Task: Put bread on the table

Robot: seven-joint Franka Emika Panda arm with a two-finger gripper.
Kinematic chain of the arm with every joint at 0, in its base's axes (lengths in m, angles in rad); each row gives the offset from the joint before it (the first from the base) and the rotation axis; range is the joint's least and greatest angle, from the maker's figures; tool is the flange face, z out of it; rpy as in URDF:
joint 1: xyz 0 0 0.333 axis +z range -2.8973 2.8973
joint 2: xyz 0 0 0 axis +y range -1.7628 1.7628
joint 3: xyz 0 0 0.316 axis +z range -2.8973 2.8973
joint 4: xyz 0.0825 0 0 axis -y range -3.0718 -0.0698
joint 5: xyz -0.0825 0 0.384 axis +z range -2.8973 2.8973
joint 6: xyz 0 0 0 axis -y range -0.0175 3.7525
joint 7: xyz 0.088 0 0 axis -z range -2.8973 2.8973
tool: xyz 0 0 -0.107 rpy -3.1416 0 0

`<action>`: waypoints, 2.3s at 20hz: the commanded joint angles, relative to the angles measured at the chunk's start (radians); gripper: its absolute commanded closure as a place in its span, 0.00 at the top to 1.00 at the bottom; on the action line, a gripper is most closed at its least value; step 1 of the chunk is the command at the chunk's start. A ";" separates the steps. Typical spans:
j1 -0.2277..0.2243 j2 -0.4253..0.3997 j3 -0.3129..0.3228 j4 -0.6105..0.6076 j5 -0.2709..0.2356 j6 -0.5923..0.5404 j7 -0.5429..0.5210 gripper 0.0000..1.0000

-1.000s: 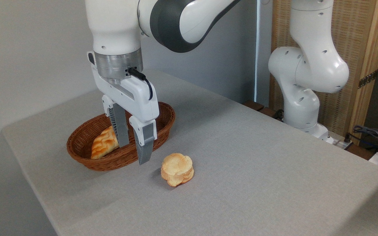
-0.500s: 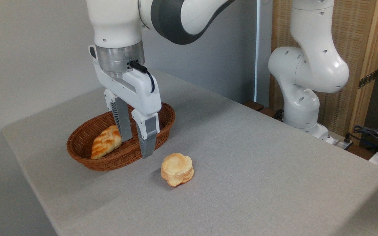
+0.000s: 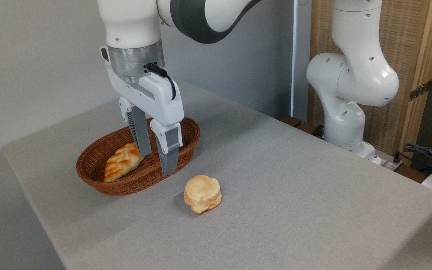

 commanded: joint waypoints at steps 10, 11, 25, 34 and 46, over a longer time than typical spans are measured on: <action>-0.006 -0.004 0.009 0.020 0.005 -0.038 -0.008 1.00; -0.006 -0.004 0.009 0.020 0.004 -0.039 -0.011 1.00; -0.015 0.007 -0.021 0.018 -0.092 -0.030 -0.101 1.00; -0.017 0.034 -0.184 0.015 -0.095 0.004 -0.287 1.00; -0.017 0.120 -0.340 0.017 -0.090 0.119 -0.448 1.00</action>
